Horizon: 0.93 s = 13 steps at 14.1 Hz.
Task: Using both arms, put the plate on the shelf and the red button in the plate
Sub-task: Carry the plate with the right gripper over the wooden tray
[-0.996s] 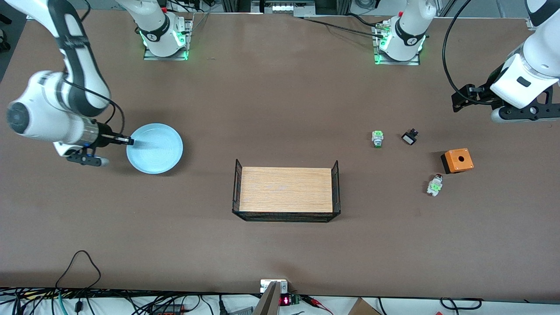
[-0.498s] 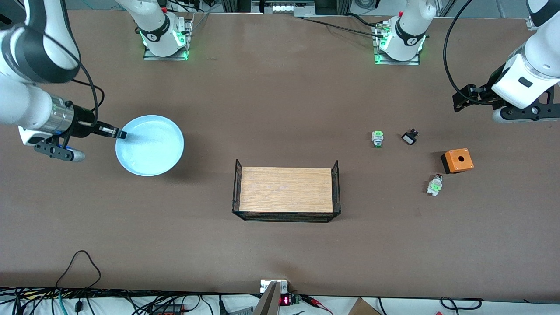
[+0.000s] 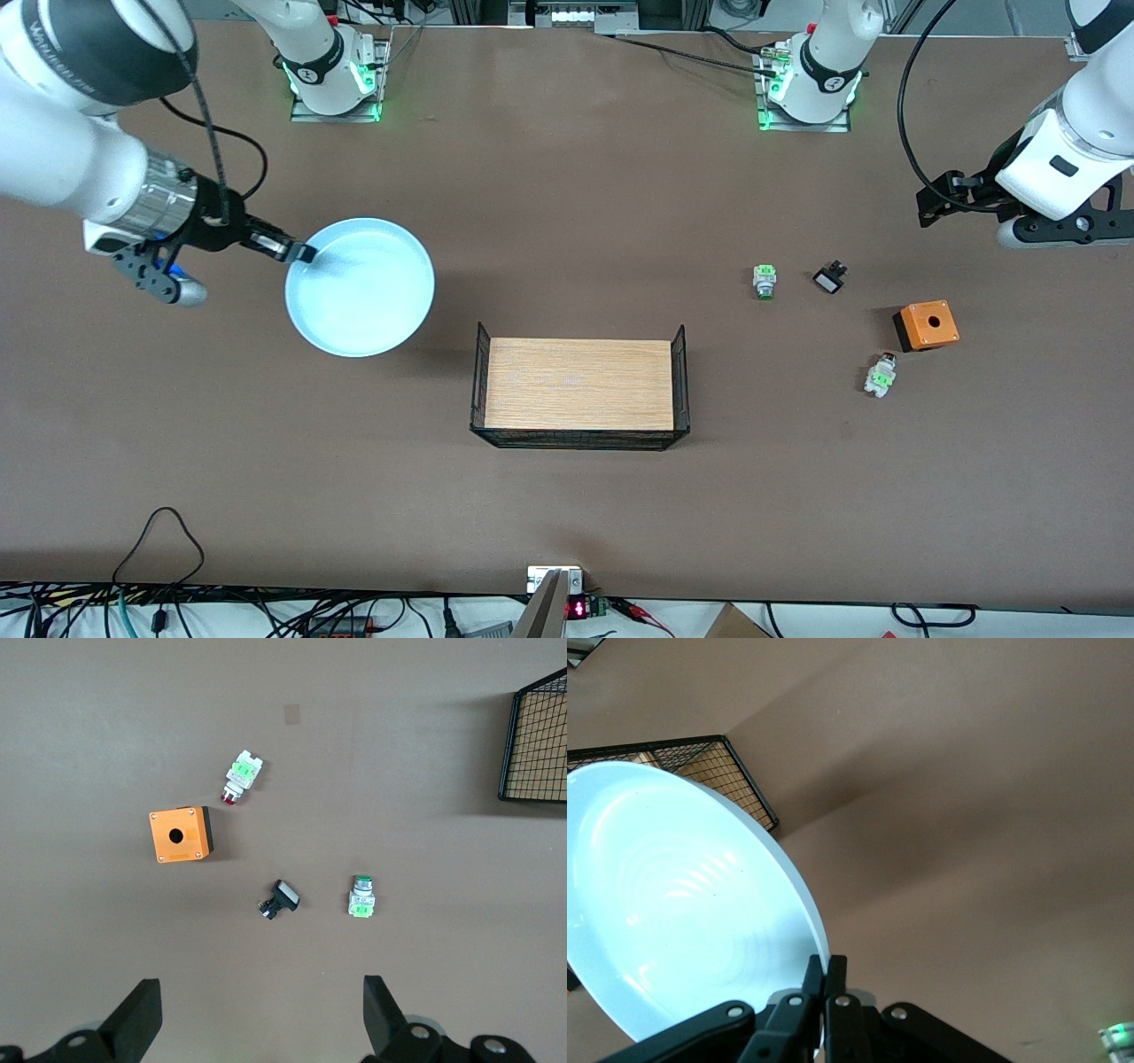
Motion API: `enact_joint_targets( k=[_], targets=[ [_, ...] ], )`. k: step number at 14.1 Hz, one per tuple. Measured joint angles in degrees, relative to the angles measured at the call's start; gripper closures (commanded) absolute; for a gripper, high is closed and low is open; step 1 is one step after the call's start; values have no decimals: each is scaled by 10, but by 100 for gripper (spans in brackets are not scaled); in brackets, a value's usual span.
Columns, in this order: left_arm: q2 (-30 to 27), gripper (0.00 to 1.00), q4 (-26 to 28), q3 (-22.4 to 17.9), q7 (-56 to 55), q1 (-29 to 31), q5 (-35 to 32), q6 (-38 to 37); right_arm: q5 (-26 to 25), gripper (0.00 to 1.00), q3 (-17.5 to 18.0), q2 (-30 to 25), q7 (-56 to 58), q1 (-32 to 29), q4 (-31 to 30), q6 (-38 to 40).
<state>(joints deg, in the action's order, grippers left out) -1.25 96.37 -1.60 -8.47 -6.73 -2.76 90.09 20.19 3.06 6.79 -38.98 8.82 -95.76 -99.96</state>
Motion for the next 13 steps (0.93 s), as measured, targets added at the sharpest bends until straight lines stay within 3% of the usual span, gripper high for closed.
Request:
enact_joint_targets(
  k=[7, 13],
  targets=[
    [0, 0, 0, 0, 0, 0, 0, 0, 17, 100, 1, 33, -206, 101, 21, -72],
    [0, 0, 0, 0, 0, 0, 0, 0, 17, 100, 1, 53, -294, 151, 30, -138]
  ],
)
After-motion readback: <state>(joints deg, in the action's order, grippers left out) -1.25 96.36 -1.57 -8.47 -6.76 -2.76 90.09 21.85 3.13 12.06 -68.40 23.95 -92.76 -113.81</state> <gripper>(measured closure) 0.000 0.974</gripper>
